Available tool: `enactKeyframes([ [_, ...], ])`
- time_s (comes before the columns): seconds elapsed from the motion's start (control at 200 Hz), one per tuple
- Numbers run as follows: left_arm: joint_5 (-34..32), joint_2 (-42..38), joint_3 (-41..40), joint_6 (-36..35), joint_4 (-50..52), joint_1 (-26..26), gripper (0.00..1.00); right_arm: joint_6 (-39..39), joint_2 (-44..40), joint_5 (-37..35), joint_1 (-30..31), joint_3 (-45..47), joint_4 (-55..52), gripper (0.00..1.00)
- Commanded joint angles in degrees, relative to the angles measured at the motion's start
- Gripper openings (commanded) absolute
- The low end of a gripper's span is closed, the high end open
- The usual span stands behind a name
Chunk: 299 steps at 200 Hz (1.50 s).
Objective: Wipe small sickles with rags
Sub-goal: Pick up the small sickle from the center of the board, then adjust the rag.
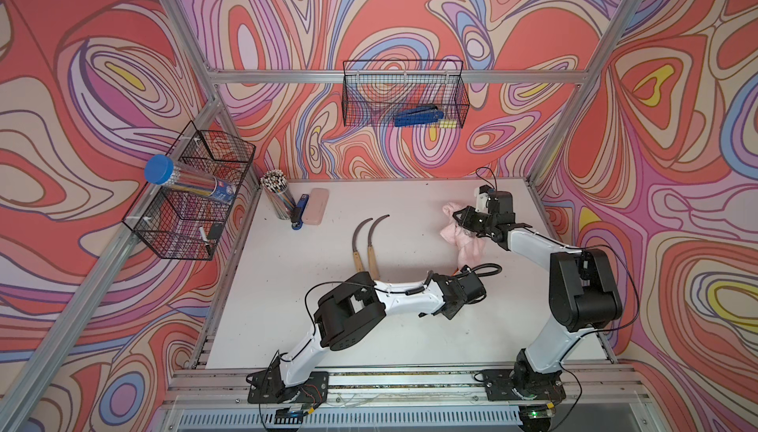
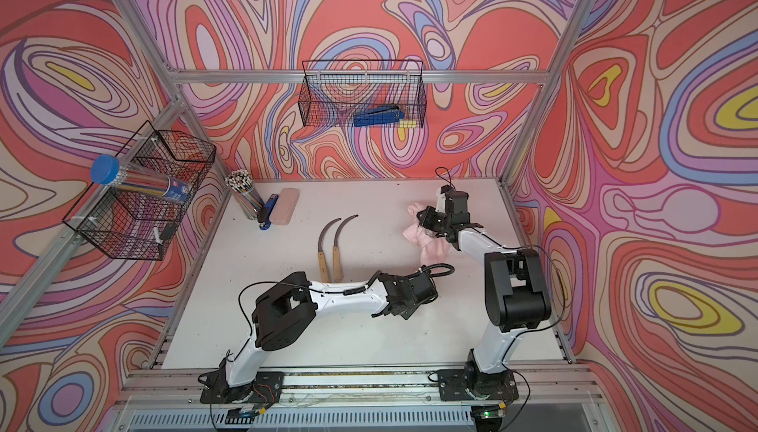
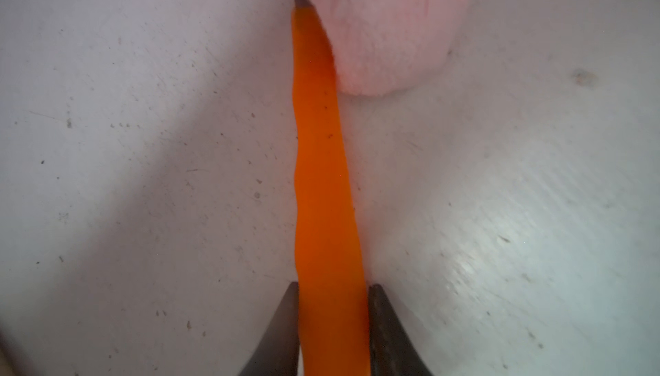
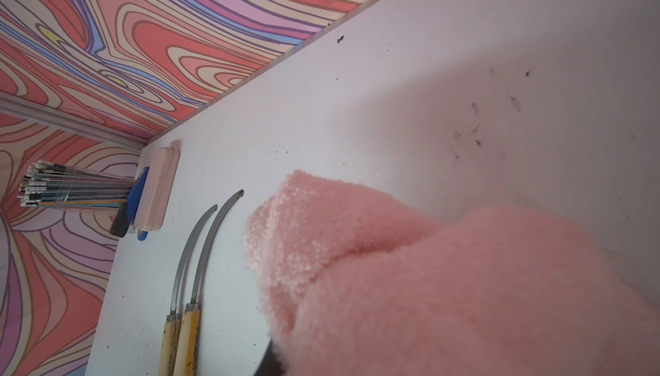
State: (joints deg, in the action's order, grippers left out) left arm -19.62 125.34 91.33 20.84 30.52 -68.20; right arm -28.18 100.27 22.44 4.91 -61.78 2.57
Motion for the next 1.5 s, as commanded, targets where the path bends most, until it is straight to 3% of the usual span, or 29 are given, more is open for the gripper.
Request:
enactKeyframes([
  [0.0,1.4,1.1,-2.8,-0.2,2.6,0.0,0.21,0.0,0.0,1.4,0.2,0.6,1.8,0.0],
  [0.22,1.9,-0.3,-3.6,0.8,3.6,0.1,0.12,-0.9,-1.6,1.4,-0.9,2.0,4.0,0.0],
  [0.401,3.4,-5.1,-9.8,2.1,1.3,0.2,0.0,-4.5,-1.4,4.6,-5.4,0.1,5.1,0.0],
  [0.816,21.5,-18.6,-24.8,4.0,-12.0,9.0,0.0,-4.2,-14.9,1.6,-7.1,2.7,-0.3,0.0],
  [1.087,25.2,-21.9,-25.8,3.4,-12.9,10.8,0.0,-3.0,-22.0,-1.1,-7.0,5.6,-2.7,0.0],
  [1.347,26.8,-22.5,-30.8,3.2,-15.0,11.4,0.0,-5.9,-15.9,2.5,-8.7,1.3,-2.2,0.0],
  [1.492,24.9,-23.9,-35.7,3.7,-17.3,11.4,0.0,-6.8,-12.5,0.6,-11.0,-2.4,-3.3,0.0],
])
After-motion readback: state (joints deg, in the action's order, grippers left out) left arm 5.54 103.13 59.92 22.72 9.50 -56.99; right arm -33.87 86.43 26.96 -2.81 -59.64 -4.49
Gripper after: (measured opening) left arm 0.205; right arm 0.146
